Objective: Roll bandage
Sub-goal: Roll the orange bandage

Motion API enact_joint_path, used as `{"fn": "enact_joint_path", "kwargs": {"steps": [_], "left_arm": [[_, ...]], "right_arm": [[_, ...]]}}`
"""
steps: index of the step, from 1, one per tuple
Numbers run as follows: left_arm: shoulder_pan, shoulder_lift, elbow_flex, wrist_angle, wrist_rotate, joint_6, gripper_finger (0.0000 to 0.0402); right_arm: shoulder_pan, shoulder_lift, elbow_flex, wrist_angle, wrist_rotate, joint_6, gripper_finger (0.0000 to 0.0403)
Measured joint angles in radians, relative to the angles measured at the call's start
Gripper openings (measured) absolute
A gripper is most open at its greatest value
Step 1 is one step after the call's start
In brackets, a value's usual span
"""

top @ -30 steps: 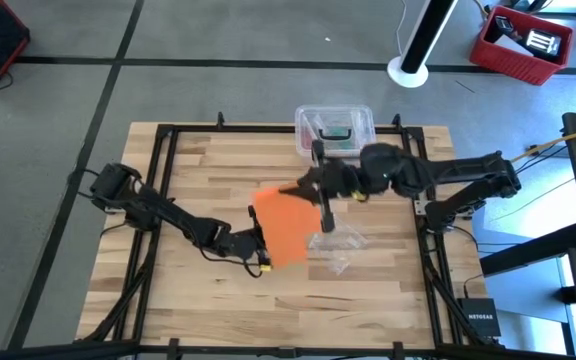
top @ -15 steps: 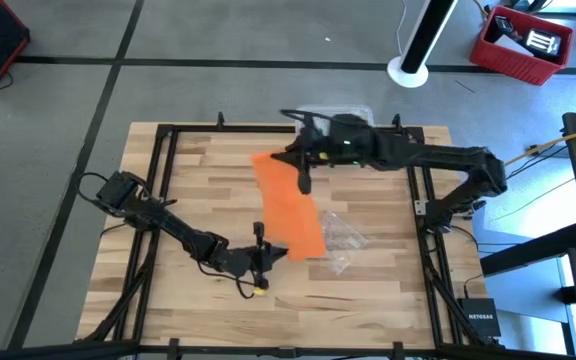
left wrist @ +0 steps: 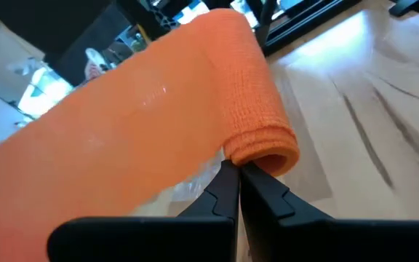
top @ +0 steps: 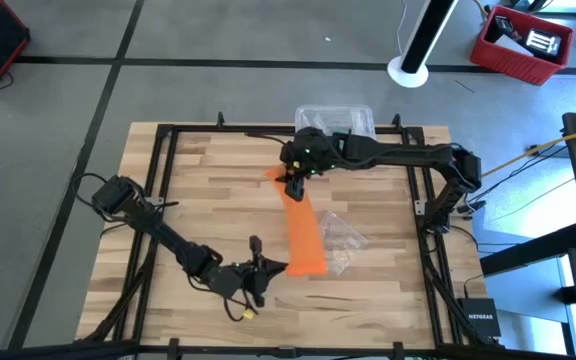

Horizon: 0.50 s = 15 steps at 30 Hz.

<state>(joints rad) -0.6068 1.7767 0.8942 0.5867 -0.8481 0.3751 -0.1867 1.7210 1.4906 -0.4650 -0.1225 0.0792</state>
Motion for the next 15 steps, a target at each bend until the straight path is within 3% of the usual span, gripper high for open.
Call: {"fn": "enact_joint_path", "kwargs": {"steps": [4, 7, 15], "left_arm": [[-0.020, -0.003, 0.009, -0.001, -0.094, -0.029, 0.0000], [-0.024, -0.014, 0.011, -0.001, -0.106, -0.095, 0.0000], [-0.021, -0.034, 0.011, -0.018, -0.075, -0.295, 0.0000]], "right_arm": [[0.001, -0.033, 0.000, -0.068, 0.003, -0.049, 0.0260], [0.002, -0.086, 0.000, -0.105, -0.042, -0.055, 0.0300], [0.010, -0.170, 0.001, -0.175, -0.054, -0.051, 0.0323]]}}
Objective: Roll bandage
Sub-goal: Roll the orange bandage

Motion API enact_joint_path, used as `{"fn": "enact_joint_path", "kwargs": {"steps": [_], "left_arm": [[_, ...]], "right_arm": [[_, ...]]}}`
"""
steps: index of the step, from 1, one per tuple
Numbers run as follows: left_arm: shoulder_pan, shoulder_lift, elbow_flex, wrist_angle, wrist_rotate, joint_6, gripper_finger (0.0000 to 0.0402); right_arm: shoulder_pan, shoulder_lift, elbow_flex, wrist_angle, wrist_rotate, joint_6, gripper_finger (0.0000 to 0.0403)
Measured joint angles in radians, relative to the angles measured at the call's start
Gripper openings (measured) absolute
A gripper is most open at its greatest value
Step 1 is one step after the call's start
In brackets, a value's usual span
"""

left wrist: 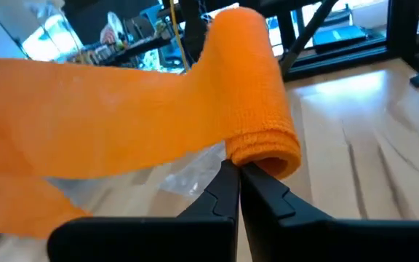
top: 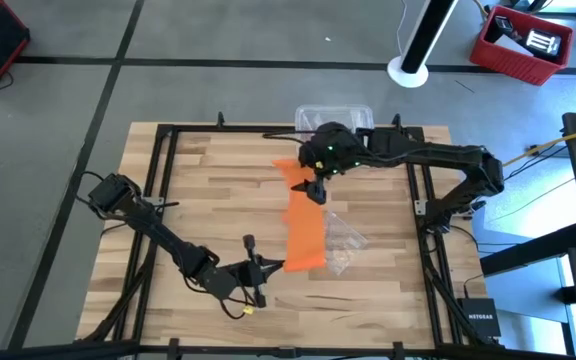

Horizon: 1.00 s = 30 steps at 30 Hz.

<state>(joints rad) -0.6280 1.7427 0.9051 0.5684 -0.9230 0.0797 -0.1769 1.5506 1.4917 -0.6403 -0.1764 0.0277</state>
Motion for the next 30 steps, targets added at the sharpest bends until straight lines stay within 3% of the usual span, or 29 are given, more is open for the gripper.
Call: {"fn": "enact_joint_path", "kwargs": {"steps": [5, 11, 17, 21, 28, 30], "left_arm": [[0.006, -0.001, 0.000, -0.008, 0.013, -0.094, 0.0000], [0.014, -0.009, 0.000, -0.027, 0.045, -0.105, 0.0000], [0.007, -0.121, 0.000, -0.134, 0.049, -0.136, 0.0000], [0.008, -0.199, 0.000, -0.306, 0.049, -0.153, 0.0000], [0.048, -0.274, 0.000, -0.643, 0.062, -0.320, 0.0000], [0.060, -0.284, 0.000, -0.721, 0.112, -0.364, 0.0000]], "right_arm": [[0.000, 0.006, 0.000, -0.003, 0.001, -0.019, 0.0323], [0.000, 0.027, -0.001, -0.049, 0.002, -0.030, 0.0324], [0.000, 0.022, -0.001, 0.003, 0.001, -0.035, 0.0324], [0.000, 0.022, 0.000, 0.009, 0.001, -0.061, 0.0324], [0.000, 0.022, 0.000, -0.009, 0.036, -0.128, 0.0324], [0.000, 0.018, 0.000, -0.011, 0.037, -0.144, 0.0324]]}}
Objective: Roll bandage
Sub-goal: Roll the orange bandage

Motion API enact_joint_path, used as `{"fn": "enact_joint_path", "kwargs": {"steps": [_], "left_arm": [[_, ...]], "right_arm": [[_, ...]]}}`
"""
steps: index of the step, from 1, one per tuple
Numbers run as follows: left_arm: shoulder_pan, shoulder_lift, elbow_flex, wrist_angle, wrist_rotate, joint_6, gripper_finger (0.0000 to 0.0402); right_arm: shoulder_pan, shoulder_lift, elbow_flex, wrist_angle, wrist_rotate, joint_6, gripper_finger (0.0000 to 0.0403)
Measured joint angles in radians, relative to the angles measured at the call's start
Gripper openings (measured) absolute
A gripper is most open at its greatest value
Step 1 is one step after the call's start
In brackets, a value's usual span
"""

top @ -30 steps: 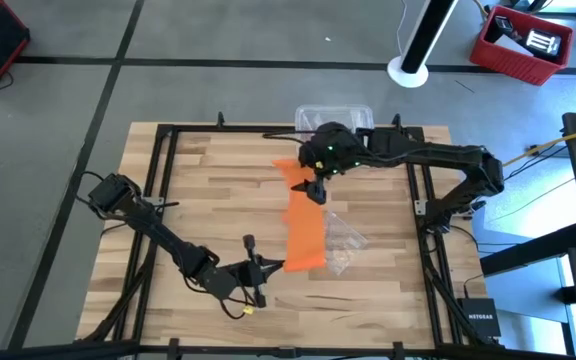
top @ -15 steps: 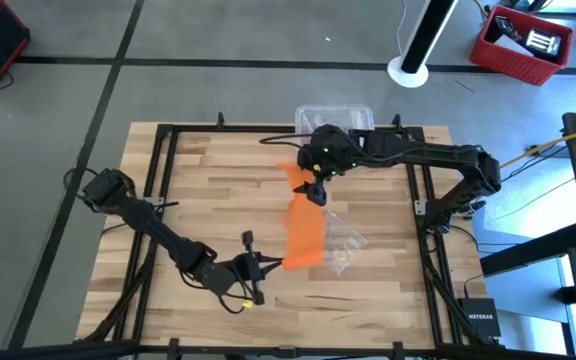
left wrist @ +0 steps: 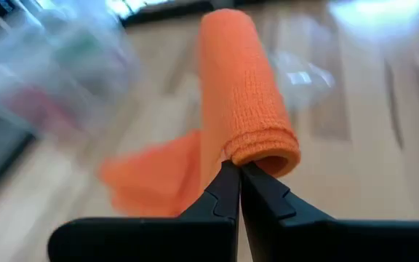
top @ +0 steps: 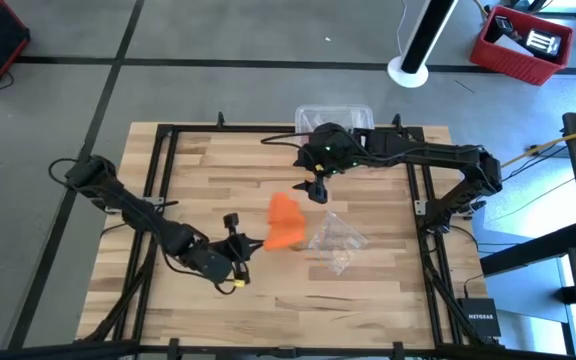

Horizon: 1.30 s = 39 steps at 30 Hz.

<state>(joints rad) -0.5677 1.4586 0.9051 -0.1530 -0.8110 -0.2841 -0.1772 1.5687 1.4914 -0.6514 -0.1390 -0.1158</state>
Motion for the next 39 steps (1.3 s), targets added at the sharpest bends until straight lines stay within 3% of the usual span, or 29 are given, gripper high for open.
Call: {"fn": "enact_joint_path", "kwargs": {"steps": [3, 9, 20, 24, 27, 32, 35, 39], "left_arm": [[0.019, -0.005, 0.000, -0.040, 0.092, -0.050, 0.0000], [0.024, -0.014, -0.001, -0.124, 0.079, -0.079, 0.0000], [0.040, -0.046, -0.001, -0.203, 0.045, -0.098, 0.0000], [0.023, -0.051, -0.001, -0.149, 0.113, -0.061, 0.0000], [0.018, -0.078, -0.001, -0.146, 0.158, -0.056, 0.0000], [0.023, -0.158, -0.001, -0.147, 0.139, -0.038, 0.0000], [0.033, -0.200, -0.001, -0.155, 0.122, -0.003, 0.0000], [0.099, -0.248, -0.001, -0.144, 0.145, 0.089, 0.0000]], "right_arm": [[0.000, -0.001, 0.000, -0.008, -0.002, -0.017, 0.0324], [0.000, -0.027, -0.001, -0.137, -0.002, -0.100, 0.0324], [0.000, -0.217, -0.020, -0.290, -0.029, -0.104, 0.0324], [0.000, -0.293, -0.111, -0.384, -0.063, -0.049, 0.0324], [0.001, -0.382, -0.264, -0.273, -0.077, -0.013, 0.0324], [0.003, -0.517, -0.563, 0.102, -0.126, 0.067, 0.0324], [0.012, -0.552, -0.697, 0.348, -0.126, 0.091, 0.0324], [0.021, -0.531, -0.800, 0.537, -0.102, 0.091, 0.0324]]}}
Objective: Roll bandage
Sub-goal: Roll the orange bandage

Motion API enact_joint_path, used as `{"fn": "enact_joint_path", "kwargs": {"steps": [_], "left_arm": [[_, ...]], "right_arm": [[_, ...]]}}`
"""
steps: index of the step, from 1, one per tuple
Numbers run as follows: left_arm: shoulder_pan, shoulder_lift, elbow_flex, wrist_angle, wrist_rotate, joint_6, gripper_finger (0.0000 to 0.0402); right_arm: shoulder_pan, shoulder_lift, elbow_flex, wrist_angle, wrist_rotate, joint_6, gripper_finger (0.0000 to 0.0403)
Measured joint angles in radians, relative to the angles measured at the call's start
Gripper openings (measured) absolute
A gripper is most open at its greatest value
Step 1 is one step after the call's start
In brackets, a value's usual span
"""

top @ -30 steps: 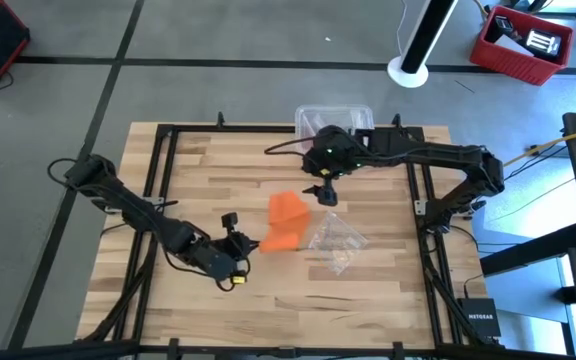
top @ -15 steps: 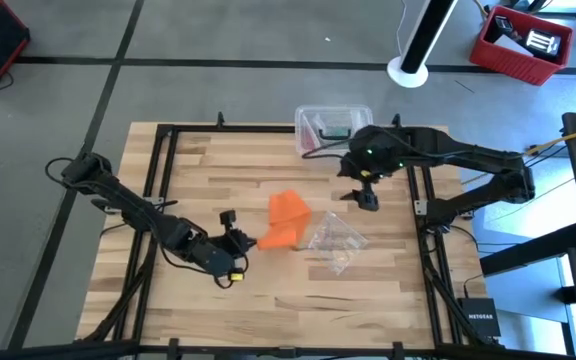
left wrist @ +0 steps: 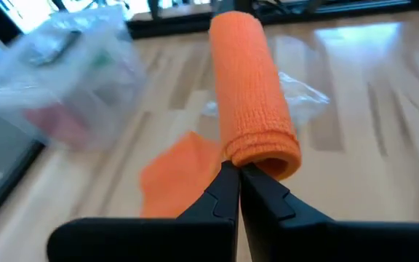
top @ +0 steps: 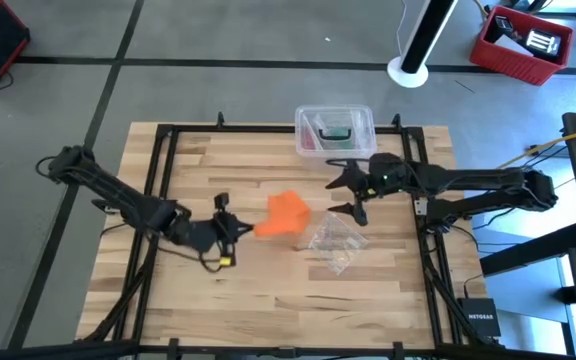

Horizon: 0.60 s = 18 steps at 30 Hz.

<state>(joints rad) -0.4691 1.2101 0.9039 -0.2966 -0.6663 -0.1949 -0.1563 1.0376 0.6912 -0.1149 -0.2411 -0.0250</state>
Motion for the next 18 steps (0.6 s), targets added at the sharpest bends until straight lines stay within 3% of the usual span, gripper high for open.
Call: {"fn": "enact_joint_path", "kwargs": {"steps": [7, 12, 18], "left_arm": [[0.102, -0.065, 0.000, 0.006, 0.017, 0.123, 0.0000], [0.140, -0.094, 0.000, 0.028, 0.018, 0.126, 0.0000], [0.143, -0.092, 0.010, 0.059, 0.021, 0.230, 0.0000]], "right_arm": [[0.001, 0.039, -0.003, 0.005, -0.019, -0.004, 0.0324], [0.040, 0.041, -0.003, -0.032, -0.062, 0.023, 0.0324], [0.119, 0.128, -0.051, 0.217, 0.108, 0.017, 0.0324]]}}
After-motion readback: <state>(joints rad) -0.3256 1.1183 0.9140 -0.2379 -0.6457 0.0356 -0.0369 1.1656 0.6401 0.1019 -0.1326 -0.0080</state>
